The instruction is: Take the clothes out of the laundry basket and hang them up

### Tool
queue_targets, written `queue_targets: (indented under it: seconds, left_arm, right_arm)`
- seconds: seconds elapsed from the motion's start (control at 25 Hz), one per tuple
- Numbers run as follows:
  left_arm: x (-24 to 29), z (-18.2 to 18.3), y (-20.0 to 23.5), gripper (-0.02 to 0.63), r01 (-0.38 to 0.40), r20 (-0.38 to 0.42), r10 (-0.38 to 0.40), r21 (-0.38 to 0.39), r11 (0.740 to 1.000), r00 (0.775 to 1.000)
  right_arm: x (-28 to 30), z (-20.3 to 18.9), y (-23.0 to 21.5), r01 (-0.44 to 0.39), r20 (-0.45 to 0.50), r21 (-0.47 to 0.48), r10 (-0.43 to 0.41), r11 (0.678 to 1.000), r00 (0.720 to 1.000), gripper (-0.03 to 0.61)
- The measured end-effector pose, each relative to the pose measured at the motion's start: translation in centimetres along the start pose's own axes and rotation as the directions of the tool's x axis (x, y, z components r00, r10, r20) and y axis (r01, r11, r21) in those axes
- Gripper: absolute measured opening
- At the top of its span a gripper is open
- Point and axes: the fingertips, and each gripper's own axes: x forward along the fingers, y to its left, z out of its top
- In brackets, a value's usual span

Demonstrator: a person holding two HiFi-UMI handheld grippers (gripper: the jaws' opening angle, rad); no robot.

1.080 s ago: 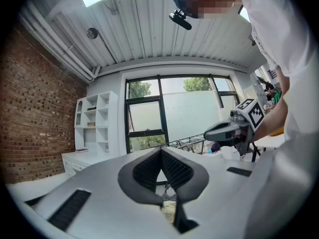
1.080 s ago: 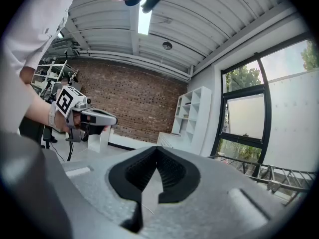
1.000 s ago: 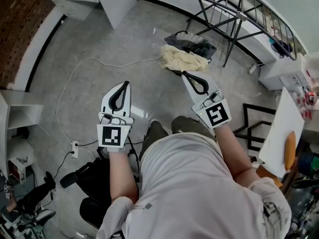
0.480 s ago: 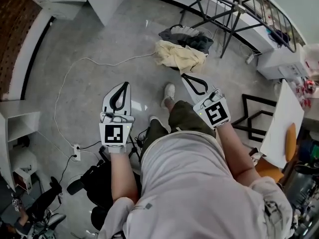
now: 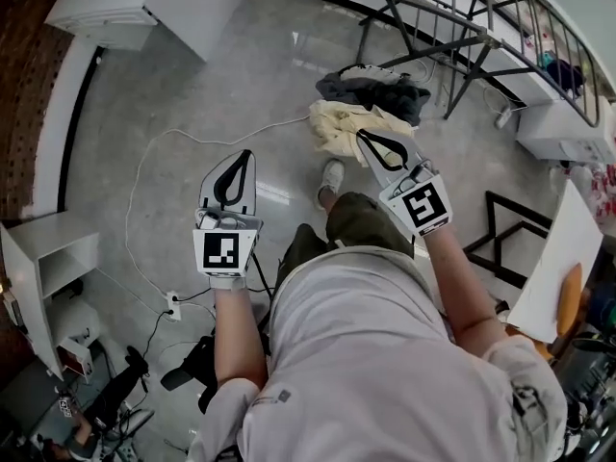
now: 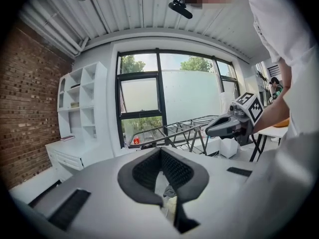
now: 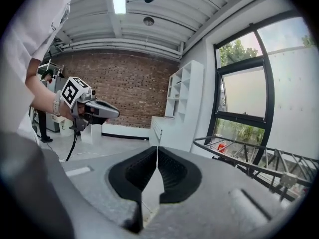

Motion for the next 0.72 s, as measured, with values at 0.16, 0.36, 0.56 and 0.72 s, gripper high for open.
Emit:
queue_targets:
  seconds: [0.16,0.36,0.56,0.72]
  left_arm:
    - [7.5,0.9,2.4,0.002,0.035,-0.050,-0.033,0.021,0.999,0.998]
    - [14.2,1.1,3.9,0.002,0.068,-0.141,-0.062,0.032,0.997,0.988]
    - [19.2,0.0,1.8,0.002,0.172,-0.170,-0.165,0.031,0.985,0.972]
    - [21.5,-3.4,1.4,0.000,0.258,-0.266,-0.239,0.040,0.965,0.934]
  right_arm:
    - [4.1,-1.4,-6.7,0.027,-0.026,0.114,-0.024,0.993,0.999,0.006]
    - [5.8,-5.4,-12.5,0.094,-0.106,0.257,-0.068,0.962,0.992,0.006]
    - [5.3,-12.2,-15.1,0.184,-0.206,0.327,-0.120,0.927,0.971,0.018]
    - [5.1,-17.8,-14.9,0.263,-0.302,0.372,-0.151,0.890,0.941,0.026]
